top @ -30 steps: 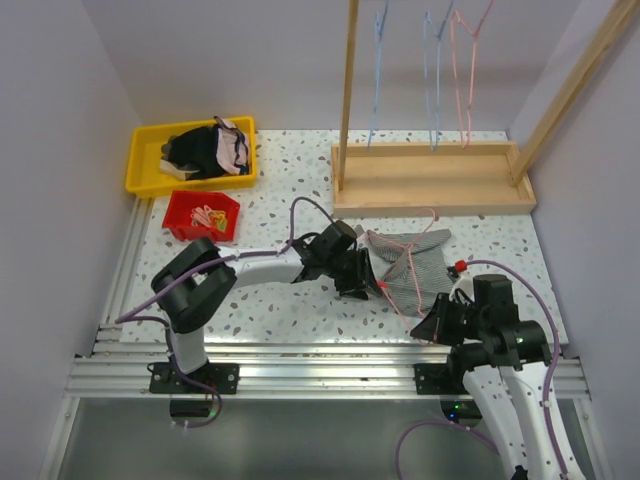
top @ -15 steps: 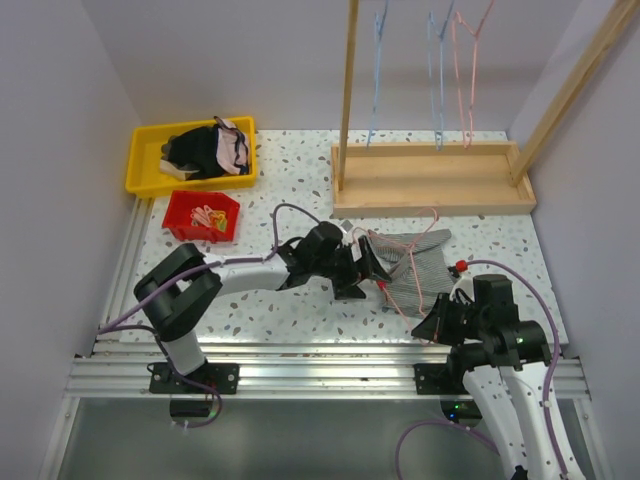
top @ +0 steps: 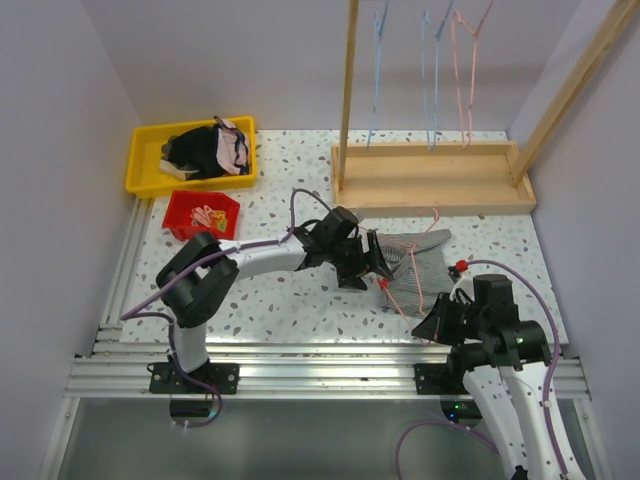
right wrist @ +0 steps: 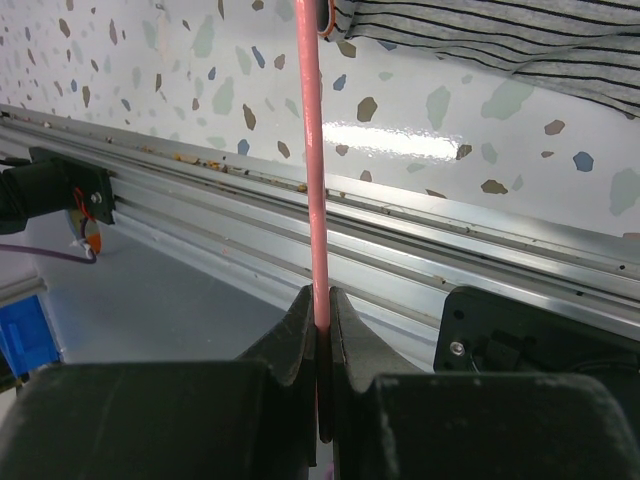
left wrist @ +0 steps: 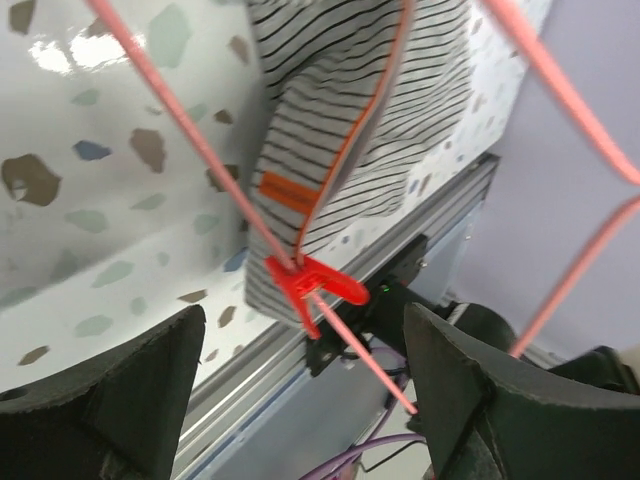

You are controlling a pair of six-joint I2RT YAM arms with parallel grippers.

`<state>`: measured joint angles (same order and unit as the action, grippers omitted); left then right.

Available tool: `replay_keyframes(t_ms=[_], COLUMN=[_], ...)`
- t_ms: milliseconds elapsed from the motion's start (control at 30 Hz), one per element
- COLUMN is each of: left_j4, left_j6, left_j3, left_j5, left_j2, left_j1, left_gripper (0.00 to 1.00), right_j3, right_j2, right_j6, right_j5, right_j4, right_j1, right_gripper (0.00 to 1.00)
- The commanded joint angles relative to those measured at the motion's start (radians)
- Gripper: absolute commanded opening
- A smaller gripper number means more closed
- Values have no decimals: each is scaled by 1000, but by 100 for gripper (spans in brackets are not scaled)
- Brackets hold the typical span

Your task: Remove the underwear clipped to the hanger

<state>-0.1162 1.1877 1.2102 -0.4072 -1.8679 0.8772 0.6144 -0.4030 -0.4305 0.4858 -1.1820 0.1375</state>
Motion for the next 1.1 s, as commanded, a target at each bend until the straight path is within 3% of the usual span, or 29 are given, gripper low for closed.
replay_keyframes(t_ms=[0, 367, 567, 733, 967, 1067], left_j4=[-97, -152, -166, -134, -80, -66], left_j6=[-72, -76, -92, -89, -79, -73], left_j3=[58, 181, 169, 126, 74, 58], left_j5=[-38, -39, -38, -53, -64, -67], left_j2=[-22, -111, -120, -116, -93, -86], left_j1=[-6, -6, -9, -14, -20, -20], left_gripper=[83, 82, 78, 65, 40, 38], right_j3=[1, 1, -1, -2, -5, -4], right_j2=[9, 13, 15, 13, 15, 13], right_j6=[-14, -14, -14, -16, -14, -14], right_j5=[-35, -33, -33, -32, -30, -30], right_j4=[-5, -8, -7, -4, -2, -2], right_j1=[-4, -4, -4, -4, -4, -4], right_gripper=[0, 0, 0, 0, 0, 0])
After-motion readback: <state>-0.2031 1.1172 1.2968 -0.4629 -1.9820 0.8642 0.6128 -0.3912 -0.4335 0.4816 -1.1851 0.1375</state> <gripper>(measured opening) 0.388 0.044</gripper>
